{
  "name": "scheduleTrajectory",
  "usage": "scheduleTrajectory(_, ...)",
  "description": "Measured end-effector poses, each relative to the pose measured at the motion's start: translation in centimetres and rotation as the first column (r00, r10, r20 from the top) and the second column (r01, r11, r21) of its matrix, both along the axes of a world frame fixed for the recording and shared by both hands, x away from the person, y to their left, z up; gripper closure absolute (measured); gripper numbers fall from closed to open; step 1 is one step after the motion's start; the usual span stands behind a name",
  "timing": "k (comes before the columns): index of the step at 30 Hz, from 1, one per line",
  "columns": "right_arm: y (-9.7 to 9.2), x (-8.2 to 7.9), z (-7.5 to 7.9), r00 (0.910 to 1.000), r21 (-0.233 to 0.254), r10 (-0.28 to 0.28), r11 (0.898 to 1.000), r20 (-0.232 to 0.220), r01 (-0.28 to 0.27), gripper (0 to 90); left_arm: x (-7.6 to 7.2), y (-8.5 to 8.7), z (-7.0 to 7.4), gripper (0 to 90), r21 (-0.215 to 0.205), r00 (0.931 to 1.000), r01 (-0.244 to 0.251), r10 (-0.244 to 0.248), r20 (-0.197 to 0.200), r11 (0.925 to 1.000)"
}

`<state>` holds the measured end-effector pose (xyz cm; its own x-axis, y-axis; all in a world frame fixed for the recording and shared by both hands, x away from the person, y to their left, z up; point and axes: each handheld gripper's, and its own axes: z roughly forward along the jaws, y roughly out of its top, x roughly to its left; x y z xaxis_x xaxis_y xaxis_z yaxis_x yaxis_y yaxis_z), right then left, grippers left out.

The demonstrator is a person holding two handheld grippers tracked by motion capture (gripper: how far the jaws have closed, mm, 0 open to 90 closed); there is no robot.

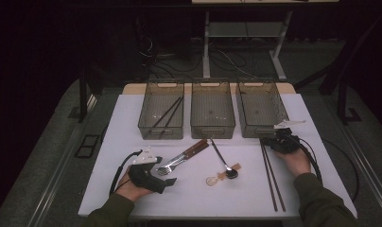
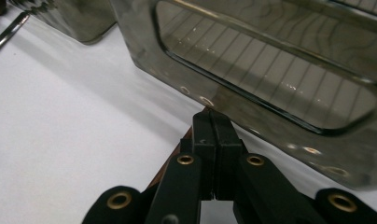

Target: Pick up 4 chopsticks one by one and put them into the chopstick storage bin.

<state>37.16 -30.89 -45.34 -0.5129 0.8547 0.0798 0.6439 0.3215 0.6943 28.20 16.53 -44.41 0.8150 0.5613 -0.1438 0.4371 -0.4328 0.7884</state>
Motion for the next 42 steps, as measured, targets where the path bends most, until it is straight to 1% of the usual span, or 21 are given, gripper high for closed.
scheduleTrajectory(5, 0.4, 0.0, 0.0, 0.9998, 0.0, 0.018, 1.0, -0.001, -0.018, 89.4, 0.0, 0.0, 0.0, 1.3, -0.001, 1.0, 0.003, -0.003, -0.004, 1.0)
scheduleTrajectory(6, 0.5, 0.0, 0.0, 0.9997, 0.002, 0.022, 1.0, 0.008, -0.022, 89.4, 0.0, 0.0, 0.0, 1.2, 0.001, 1.0, 0.003, -0.003, -0.004, 1.0)
scheduleTrajectory(12, 0.6, 0.0, 0.0, 0.9994, 0.005, 0.035, 0.999, 0.005, -0.035, 89.0, 0.1, 0.0, 0.0, 1.2, 0.003, 1.0, 0.005, -0.005, -0.002, 1.0)
scheduleTrajectory(14, 0.6, 0.1, 0.0, 0.9988, 0.005, 0.049, 0.999, 0.007, -0.049, 89.0, 0.1, 0.0, 0.0, 1.3, -0.002, 1.0, 0.006, -0.006, -0.003, 1.0)
scheduleTrajectory(15, 0.8, 0.0, 0.0, 0.9991, 0.004, 0.043, 0.999, -0.002, -0.043, 88.9, 0.1, 0.0, 0.0, 1.3, -0.006, 1.0, 0.002, -0.002, -0.003, 1.0)
scheduleTrajectory(17, 0.8, -0.1, 0.3, 0.999, 0.005, 0.042, 0.999, 0.012, -0.042, 86.5, 0.1, 0.0, 0.0, 1.3, 0.001, 1.0, 0.007, -0.007, -0.002, 1.0)
scheduleTrajectory(19, 0.6, -0.2, 0.8, 0.9993, 0.027, 0.027, 0.999, 0.024, -0.028, 82.4, 0.0, 0.0, 0.0, 1.3, 0.001, 1.0, 0.005, -0.005, -0.003, 1.0)
scheduleTrajectory(21, 0.6, -0.4, 1.2, 0.9991, 0.055, 0.021, 0.998, 0.037, -0.023, 76.1, 0.0, 0.0, 0.0, 1.3, 0.002, 1.0, 0.009, -0.009, 0.0, 1.0)
scheduleTrajectory(25, 0.9, -0.6, 1.4, 0.9993, 0.068, 0.004, 0.998, 0.037, -0.006, 64.5, 0.0, -0.1, 0.1, 1.3, 0.005, 0.9999, 0.012, -0.012, -0.001, 0.9999)
scheduleTrajectory(26, 1.1, -0.6, 1.3, 0.9996, 0.072, 0.001, 0.997, 0.029, -0.003, 62.6, 0.0, -0.2, 0.1, 1.3, 0.005, 0.9999, 0.014, -0.014, 0.002, 0.9999)
scheduleTrajectory(30, 2.0, -0.5, 0.9, 0.9999, 0.051, 0.01, 0.999, 0.014, -0.01, 60.1, 0.0, -0.2, 0.1, 1.3, 0.003, 1.0, 0.01, -0.01, 0.001, 0.9999)
scheduleTrajectory(32, 2.6, -0.5, 0.7, 0.9996, 0.026, 0.027, 0.999, 0.011, -0.027, 59.3, 0.0, -0.2, 0.1, 1.3, 0.001, 0.9999, 0.013, -0.013, 0.004, 0.9999)
scheduleTrajectory(33, 2.8, -0.5, 0.7, 0.9996, 0.02, 0.025, 0.999, 0.014, -0.026, 59.2, 0.0, -0.2, 0.1, 1.3, 0.001, 0.9999, 0.011, -0.011, 0.003, 0.9999)
scheduleTrajectory(35, 3.0, -0.5, 0.6, 0.9999, 0.019, 0.016, 1.0, 0.002, -0.016, 59.2, 0.0, -0.1, 0.1, 1.3, 0.007, 0.9999, 0.012, -0.012, 0.003, 0.9999)
scheduleTrajectory(38, 3.4, -0.5, 0.5, 0.9998, -0.018, 0.01, 1.0, 0.015, -0.01, 59.2, 0.0, -0.2, 0.1, 1.3, -0.002, 1.0, 0.008, -0.008, 0.003, 1.0)
scheduleTrajectory(42, 2.9, -0.5, 0.6, 0.9996, -0.017, -0.017, 1.0, 0.02, 0.018, 59.2, -0.1, -0.2, 0.1, 1.3, 0.002, 0.9999, 0.01, -0.01, 0.003, 0.9999)
